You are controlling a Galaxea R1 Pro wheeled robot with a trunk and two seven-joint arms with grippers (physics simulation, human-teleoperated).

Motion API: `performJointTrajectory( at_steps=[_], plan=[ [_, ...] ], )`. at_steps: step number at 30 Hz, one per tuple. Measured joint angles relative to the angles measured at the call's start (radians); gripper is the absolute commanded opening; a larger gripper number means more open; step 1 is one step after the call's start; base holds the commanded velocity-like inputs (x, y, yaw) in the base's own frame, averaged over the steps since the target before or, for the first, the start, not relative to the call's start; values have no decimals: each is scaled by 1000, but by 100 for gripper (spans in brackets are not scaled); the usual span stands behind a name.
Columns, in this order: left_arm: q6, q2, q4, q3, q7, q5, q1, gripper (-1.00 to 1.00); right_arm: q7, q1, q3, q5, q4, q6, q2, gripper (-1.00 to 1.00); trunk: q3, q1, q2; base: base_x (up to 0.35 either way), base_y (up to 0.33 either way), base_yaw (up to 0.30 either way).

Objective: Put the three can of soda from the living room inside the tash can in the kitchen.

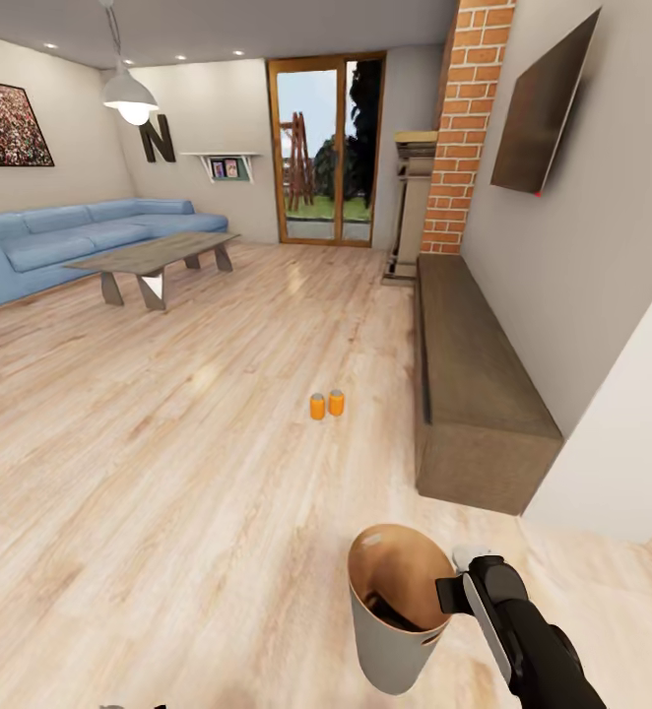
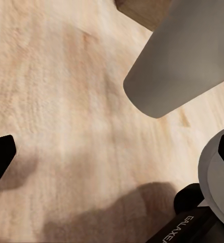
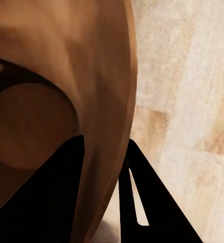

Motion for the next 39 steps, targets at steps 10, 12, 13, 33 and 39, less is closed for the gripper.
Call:
performJointTrajectory(
  at_steps=[10, 12, 13, 33, 39],
  plan=[
    [0, 0, 0, 0, 0, 0, 0, 100, 0, 0, 0, 0, 0, 0, 0, -100, 0, 0, 0, 179, 253, 0],
    [0, 0, 0, 0, 0, 0, 0, 100, 0, 0, 0, 0, 0, 0, 0, -100, 0, 0, 0, 162, 221, 0],
    [0, 0, 0, 0, 0, 0, 0, 100, 0, 0, 0, 0, 0, 0, 0, -100, 0, 0, 0, 161, 214, 0],
    [0, 0, 0, 0, 0, 0, 0, 100, 1, 0, 1, 1, 0, 0, 0, -100, 8, 0, 0, 102, 93, -87],
    [0, 0, 0, 0, 0, 0, 0, 100, 1, 1, 1, 1, 0, -1, 0, -100, 14, 0, 0, 1, 1, -203]
  ],
)
